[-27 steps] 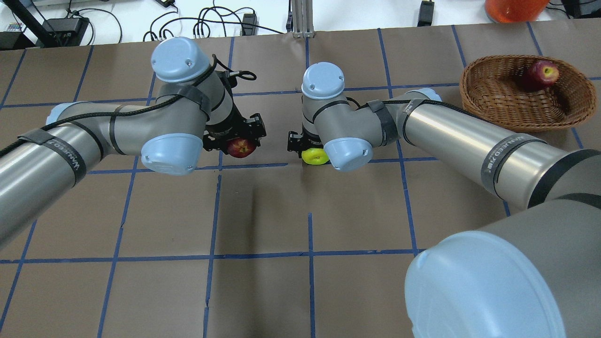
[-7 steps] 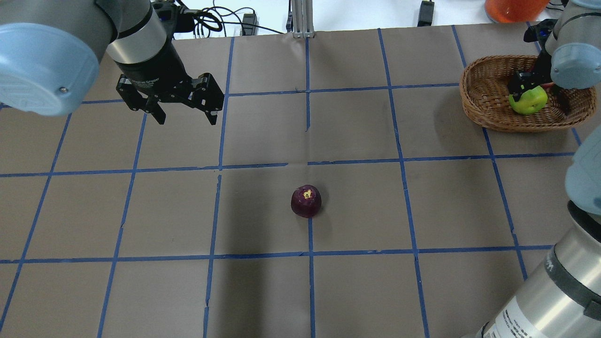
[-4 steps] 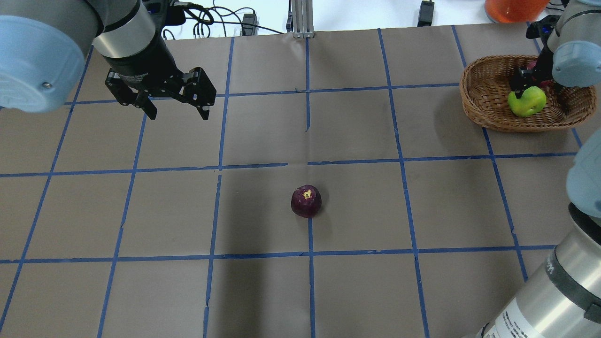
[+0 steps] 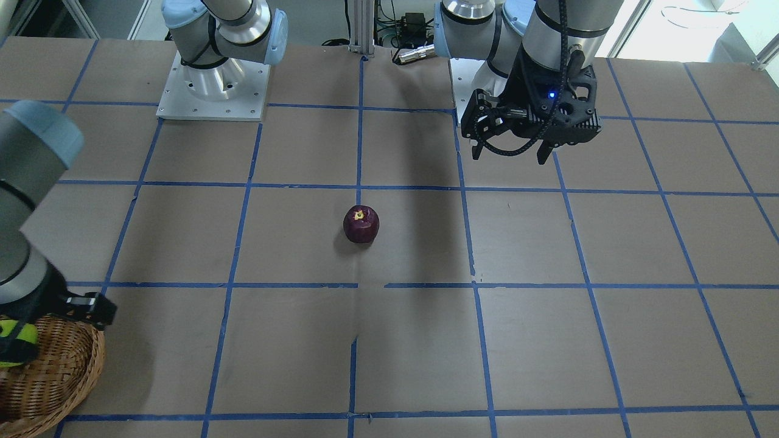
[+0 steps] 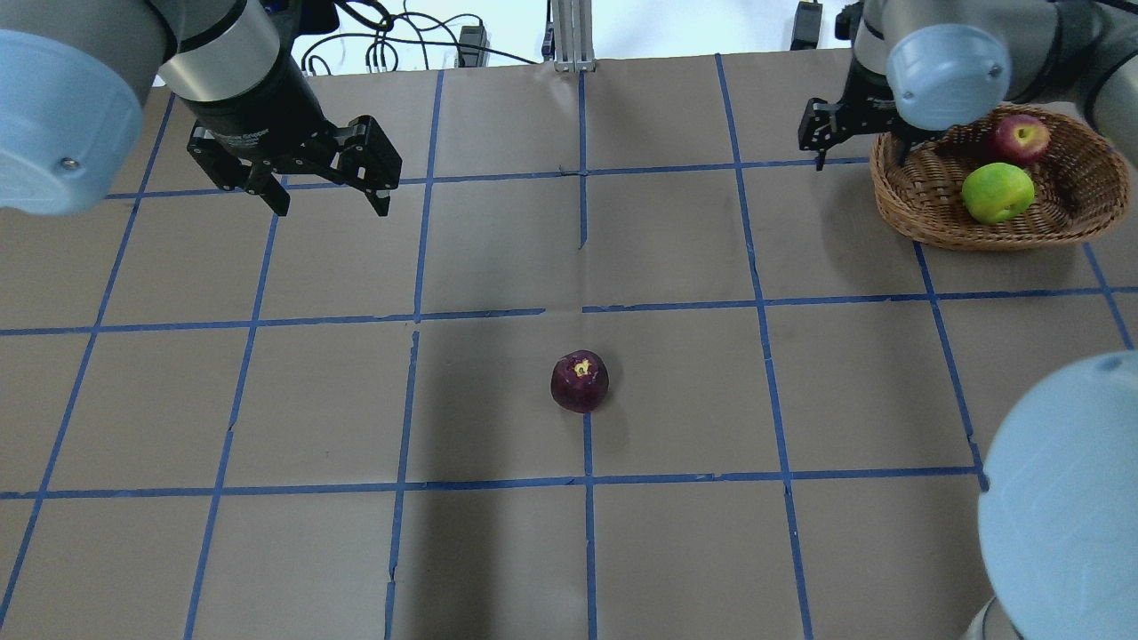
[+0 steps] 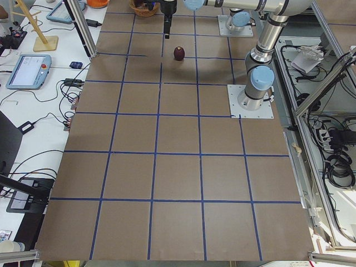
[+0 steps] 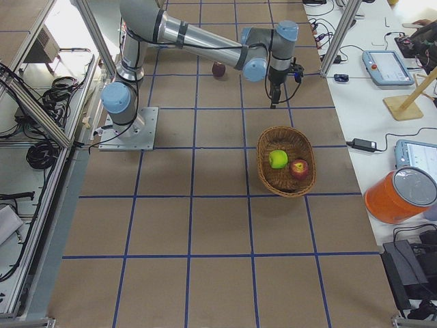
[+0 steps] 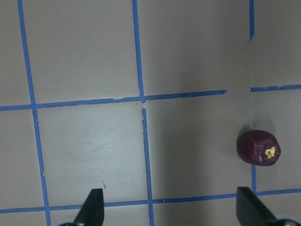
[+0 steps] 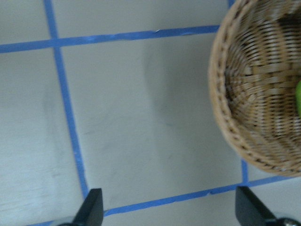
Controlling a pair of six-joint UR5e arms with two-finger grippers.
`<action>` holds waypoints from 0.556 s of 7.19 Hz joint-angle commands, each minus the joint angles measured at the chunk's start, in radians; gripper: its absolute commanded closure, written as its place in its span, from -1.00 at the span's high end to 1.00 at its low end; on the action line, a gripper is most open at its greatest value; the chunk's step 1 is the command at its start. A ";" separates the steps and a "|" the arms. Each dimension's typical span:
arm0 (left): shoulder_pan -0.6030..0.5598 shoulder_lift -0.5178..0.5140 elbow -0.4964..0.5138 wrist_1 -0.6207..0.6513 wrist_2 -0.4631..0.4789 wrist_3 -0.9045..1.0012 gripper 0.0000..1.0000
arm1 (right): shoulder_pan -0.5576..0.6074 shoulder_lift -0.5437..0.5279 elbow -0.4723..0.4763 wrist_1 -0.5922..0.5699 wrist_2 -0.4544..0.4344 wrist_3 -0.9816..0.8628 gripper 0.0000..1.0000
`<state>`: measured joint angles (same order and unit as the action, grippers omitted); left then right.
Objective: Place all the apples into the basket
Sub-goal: 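Lower the right gripper onto the dark red apple and grasp it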
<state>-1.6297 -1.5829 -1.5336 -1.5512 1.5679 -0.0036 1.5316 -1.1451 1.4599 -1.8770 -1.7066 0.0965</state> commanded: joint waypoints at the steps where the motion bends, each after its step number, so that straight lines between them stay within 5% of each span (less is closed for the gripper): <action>1: 0.001 0.000 0.003 0.003 0.001 0.002 1.00 | 0.174 -0.002 0.005 0.058 0.117 0.293 1.00; 4: 0.002 0.000 0.007 0.002 0.001 0.005 1.00 | 0.326 0.014 0.098 0.043 0.232 0.408 1.00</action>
<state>-1.6287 -1.5830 -1.5291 -1.5488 1.5692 -0.0004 1.8049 -1.1374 1.5104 -1.8236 -1.5087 0.4455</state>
